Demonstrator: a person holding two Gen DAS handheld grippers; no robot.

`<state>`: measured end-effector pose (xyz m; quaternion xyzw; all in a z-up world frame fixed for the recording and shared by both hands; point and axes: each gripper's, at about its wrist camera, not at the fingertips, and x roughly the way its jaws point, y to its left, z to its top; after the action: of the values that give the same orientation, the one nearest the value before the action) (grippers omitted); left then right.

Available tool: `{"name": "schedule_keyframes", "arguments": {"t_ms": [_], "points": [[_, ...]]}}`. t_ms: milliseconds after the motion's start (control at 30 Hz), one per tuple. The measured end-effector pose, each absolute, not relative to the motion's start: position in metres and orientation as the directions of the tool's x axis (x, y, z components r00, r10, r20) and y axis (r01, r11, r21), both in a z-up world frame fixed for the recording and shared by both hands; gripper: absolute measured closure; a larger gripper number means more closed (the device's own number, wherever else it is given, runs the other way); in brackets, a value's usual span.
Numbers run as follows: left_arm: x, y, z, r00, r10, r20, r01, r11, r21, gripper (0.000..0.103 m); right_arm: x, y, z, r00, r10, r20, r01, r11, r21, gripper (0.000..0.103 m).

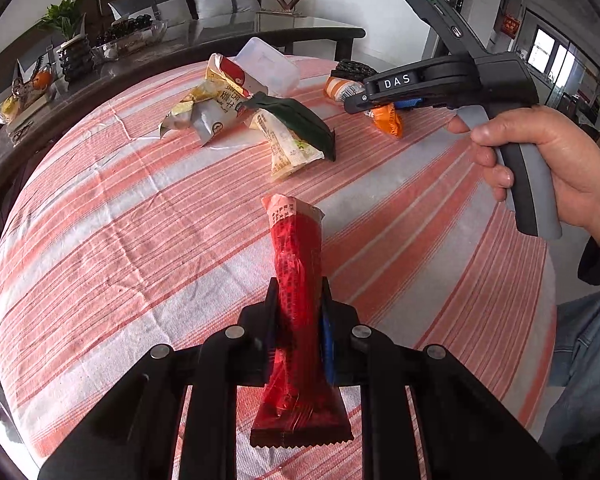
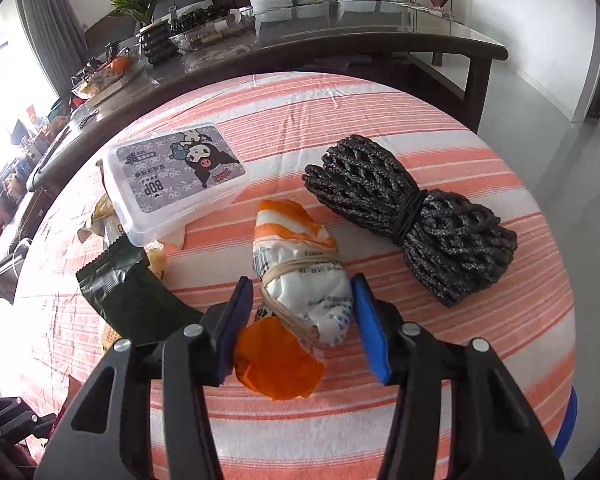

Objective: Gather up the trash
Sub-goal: 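Grasp the red snack wrapper with the left tool while the right tool grasps the orange-and-white bundle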

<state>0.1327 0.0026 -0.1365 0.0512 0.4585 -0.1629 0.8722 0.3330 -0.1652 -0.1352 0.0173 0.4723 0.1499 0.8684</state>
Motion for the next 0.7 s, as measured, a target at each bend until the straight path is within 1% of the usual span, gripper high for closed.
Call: {"name": "schedule_keyframes", "arguments": {"t_ms": [133,200,267,300,367,400,467,567,667,700], "points": [[0.129,0.005,-0.137,0.533,-0.237,-0.812,0.328,0.943,-0.060,0.082,0.282,-0.170,-0.126,0.492,0.313,-0.812,-0.297,0.937,0.182,0.056],[0.123,0.007,-0.136,0.540,-0.233,-0.809,0.324,0.944,-0.055,0.069,0.247,-0.173,-0.123,0.477,0.328,-0.816,-0.319,0.929,0.186,0.056],[0.120,0.008,-0.134,0.557,-0.224,-0.799,0.314,0.948,-0.047,0.041,0.213,-0.177,-0.121,0.468,0.329,-0.820,-0.336,0.925,0.180,0.056],[0.119,0.008,-0.133,0.564,-0.218,-0.797,0.308,0.951,-0.042,0.037,0.199,-0.178,-0.122,0.465,0.325,-0.823,-0.336,0.925,0.176,0.055],[0.120,0.007,-0.134,0.560,-0.212,-0.801,0.305,0.952,-0.039,0.035,0.180,-0.181,-0.126,0.457,0.321,-0.829,-0.332,0.927,0.176,0.055],[0.121,0.007,-0.135,0.557,-0.205,-0.805,0.302,0.953,-0.034,0.035,0.174,-0.182,-0.128,0.459,0.310,-0.833,-0.329,0.930,0.165,0.052],[0.124,0.004,-0.136,0.554,-0.187,-0.812,0.298,0.954,-0.016,0.035,0.167,-0.182,-0.133,0.466,0.284,-0.838,-0.330,0.935,0.133,0.050],[0.126,0.001,-0.138,0.549,-0.167,-0.819,0.305,0.952,0.010,0.035,0.169,-0.186,-0.136,0.453,0.293,-0.842,-0.323,0.934,0.152,0.047],[0.129,0.000,-0.139,0.547,-0.148,-0.824,0.305,0.952,0.031,0.035,0.173,-0.186,-0.133,0.444,0.296,-0.846,-0.326,0.932,0.156,0.040],[0.130,-0.002,-0.140,0.547,-0.145,-0.824,0.304,0.952,0.034,0.035,0.175,-0.185,-0.133,0.438,0.295,-0.849,-0.327,0.932,0.156,0.040]]}}
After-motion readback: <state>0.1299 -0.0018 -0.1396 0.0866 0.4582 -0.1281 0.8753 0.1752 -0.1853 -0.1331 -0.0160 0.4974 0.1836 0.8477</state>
